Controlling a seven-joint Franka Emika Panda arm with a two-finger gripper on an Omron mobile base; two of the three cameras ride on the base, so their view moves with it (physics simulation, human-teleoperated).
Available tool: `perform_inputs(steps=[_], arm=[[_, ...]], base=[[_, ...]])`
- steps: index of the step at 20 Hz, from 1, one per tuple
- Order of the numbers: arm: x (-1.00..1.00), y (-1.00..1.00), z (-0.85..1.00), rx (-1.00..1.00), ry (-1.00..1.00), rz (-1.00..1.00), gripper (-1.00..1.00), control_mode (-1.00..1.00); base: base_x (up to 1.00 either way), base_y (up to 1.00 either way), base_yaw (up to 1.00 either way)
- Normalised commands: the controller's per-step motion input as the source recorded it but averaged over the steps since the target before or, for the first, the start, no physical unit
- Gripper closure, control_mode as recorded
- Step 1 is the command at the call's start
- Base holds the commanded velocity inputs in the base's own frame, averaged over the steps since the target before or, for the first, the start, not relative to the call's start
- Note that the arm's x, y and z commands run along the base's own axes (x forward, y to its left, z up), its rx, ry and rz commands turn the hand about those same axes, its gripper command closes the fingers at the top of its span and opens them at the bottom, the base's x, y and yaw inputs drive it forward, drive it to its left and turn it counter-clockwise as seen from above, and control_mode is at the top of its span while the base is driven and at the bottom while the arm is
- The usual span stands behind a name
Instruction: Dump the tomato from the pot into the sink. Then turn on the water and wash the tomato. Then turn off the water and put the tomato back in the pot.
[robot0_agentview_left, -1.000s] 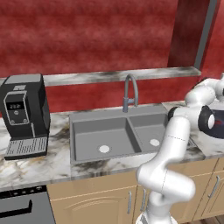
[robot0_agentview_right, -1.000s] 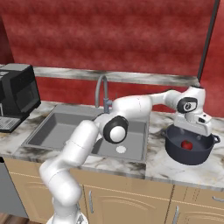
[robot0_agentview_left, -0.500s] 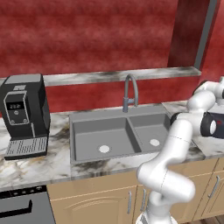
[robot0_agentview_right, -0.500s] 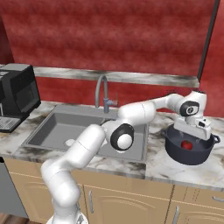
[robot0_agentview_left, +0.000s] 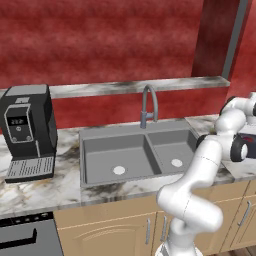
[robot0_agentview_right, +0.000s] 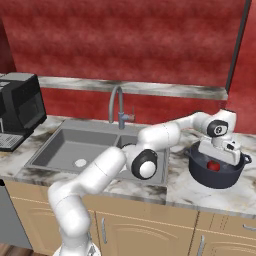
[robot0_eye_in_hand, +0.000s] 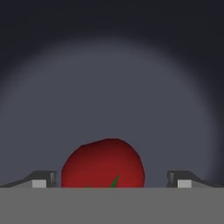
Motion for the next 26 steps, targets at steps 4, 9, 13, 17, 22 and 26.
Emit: perform_inputs(steps=[4, 9, 13, 17, 22, 26], arm=[[0.0, 0.0, -0.2, 0.01, 0.08, 0.0, -1.0, -1.0], [0.0, 0.0, -0.21, 0.02, 0.02, 0.0, -1.0, -1.0], [0.0, 0.0, -0.22, 0.04, 0.04, 0.0, 1.0, -1.0], [0.0, 0.0, -0.14, 0.02, 0.01, 0.0, 1.0, -1.0], [0.0, -0.01, -0.02, 0.0, 0.0, -0.01, 1.0, -1.0], [0.0, -0.04, 0.14, 0.03, 0.0, -0.01, 1.0, -1.0]], base=[[0.0, 0.0, 0.0], [0.0, 0.0, 0.0], [0.0, 0.0, 0.0], [0.0, 0.0, 0.0], [0.0, 0.0, 0.0], [0.0, 0.0, 0.0]])
